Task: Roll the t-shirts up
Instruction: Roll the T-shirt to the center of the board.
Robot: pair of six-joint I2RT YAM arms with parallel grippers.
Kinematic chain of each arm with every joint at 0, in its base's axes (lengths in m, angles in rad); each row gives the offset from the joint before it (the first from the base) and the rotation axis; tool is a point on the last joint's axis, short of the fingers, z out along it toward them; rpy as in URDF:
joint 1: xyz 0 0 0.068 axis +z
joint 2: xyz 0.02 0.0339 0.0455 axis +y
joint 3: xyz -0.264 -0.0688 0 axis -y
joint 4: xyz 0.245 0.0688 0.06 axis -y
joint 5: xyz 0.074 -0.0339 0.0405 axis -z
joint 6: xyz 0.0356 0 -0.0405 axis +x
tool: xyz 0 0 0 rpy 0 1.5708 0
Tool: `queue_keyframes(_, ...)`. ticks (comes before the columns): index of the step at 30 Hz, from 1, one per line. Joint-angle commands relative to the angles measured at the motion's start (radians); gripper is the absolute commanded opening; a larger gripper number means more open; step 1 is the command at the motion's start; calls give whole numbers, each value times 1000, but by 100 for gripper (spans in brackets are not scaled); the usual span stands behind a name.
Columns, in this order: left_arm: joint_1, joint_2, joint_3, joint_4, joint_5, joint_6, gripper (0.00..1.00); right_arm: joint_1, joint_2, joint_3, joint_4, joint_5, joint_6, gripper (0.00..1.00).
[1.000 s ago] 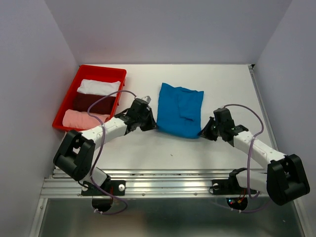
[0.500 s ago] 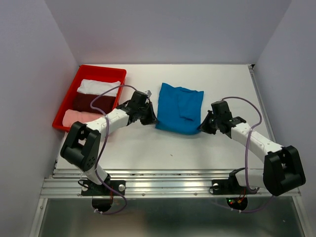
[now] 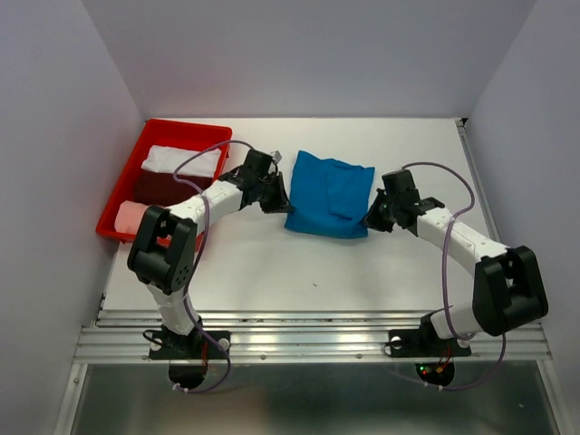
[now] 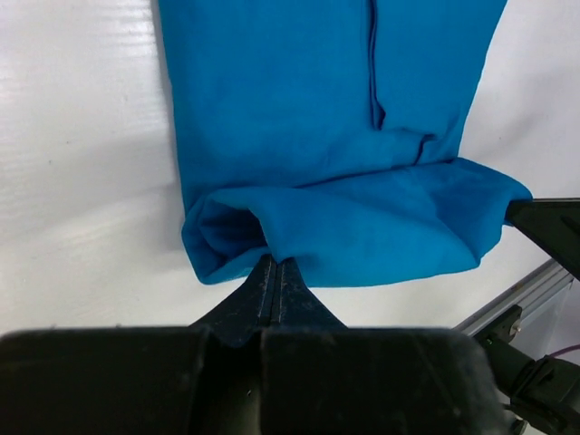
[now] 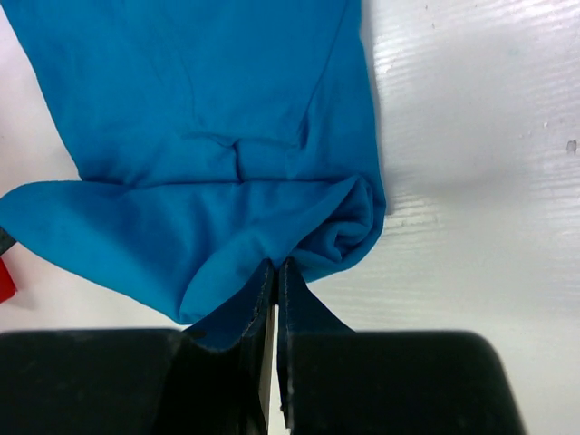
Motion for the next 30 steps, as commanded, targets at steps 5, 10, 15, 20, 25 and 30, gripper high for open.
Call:
queue_keyframes(5,32,82,152,-38,42,61,0,-47,90,123,12,26,-43,6)
queue_keyframes(10,41,145,249,-56,46,78,0,-67,143,162,13,21,-57,6)
queue_keyframes(15,44,217,323,-64,40,85,0,-76,188,192,24,32,-63,6)
queue_keyframes(20,47,290,372,-67,34,87,0,-85,245,220,58,81,-63,7)
queue_keyframes(25,47,332,409,-73,-18,98,0,-96,288,228,92,127,-59,7)
queue_keyframes(30,46,387,495,-138,-54,113,11,-118,297,243,93,139,-57,22)
